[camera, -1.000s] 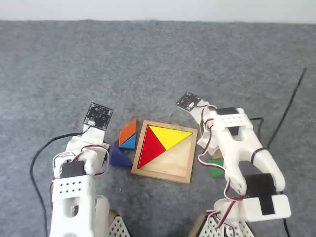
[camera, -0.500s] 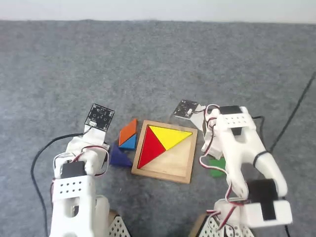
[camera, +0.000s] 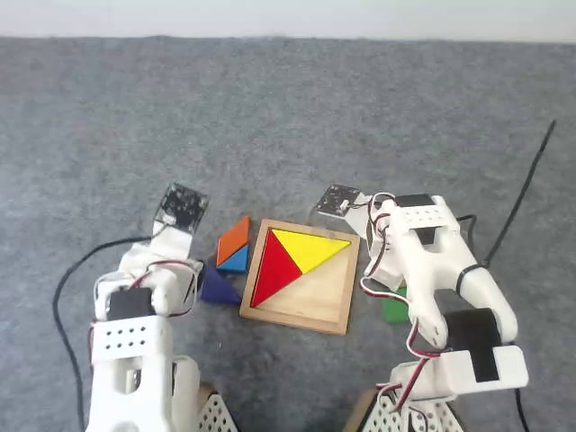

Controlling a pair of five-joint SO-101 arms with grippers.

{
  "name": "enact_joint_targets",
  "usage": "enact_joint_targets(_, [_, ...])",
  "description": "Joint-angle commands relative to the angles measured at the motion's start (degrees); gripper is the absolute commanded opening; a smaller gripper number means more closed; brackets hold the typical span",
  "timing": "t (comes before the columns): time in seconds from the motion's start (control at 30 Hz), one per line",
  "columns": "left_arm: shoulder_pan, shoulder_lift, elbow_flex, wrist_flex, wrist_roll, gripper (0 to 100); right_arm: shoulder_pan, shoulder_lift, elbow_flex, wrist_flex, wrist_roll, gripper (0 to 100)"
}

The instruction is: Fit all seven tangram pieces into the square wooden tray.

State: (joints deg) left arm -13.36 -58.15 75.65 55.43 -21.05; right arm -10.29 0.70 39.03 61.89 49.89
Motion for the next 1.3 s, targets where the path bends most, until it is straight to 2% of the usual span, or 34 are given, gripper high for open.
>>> enact_joint_targets(0.0, [5.0, 0.4, -8.8, 5.8, 3.9, 23, 1.0, -2.7, 0.1, -2.1, -6.7, 22.6])
enact_joint_targets(0.13, [12.1, 0.4, -11.1, 6.8, 7.2, 27, 4.4, -9.6, 4.5, -6.1, -10.3, 22.6])
enact_joint_targets(0.27, [12.9, 6.2, -13.1, 5.5, 9.2, 29, 5.2, -15.8, 14.6, -16.4, -12.4, 22.6])
enact_joint_targets(0.4, [12.9, 20.7, -18.8, 0.9, 8.6, 29, 4.4, -20.1, 18.3, -18.7, -12.0, 22.6])
enact_joint_targets(0.47, [12.6, 29.3, -23.4, 0.1, 4.9, 29, 4.4, -20.4, 19.0, -18.8, -11.8, 22.6])
enact_joint_targets(0.6, [11.5, 44.0, -31.5, -0.3, -8.3, 29, 4.4, -20.4, 19.5, -19.8, -11.8, 22.6])
enact_joint_targets(0.8, [6.0, 59.9, -40.9, -4.3, -18.3, 29, 4.4, -20.4, 19.5, -20.0, -11.9, 22.6])
enact_joint_targets(1.03, [6.4, 63.4, -44.4, -4.2, -19.3, 25, 4.4, -20.4, 19.6, -20.2, -11.8, 22.6])
enact_joint_targets(1.27, [11.2, 63.7, -44.0, -5.2, -19.2, 24, 4.4, -20.4, 19.6, -20.2, -11.8, 22.6])
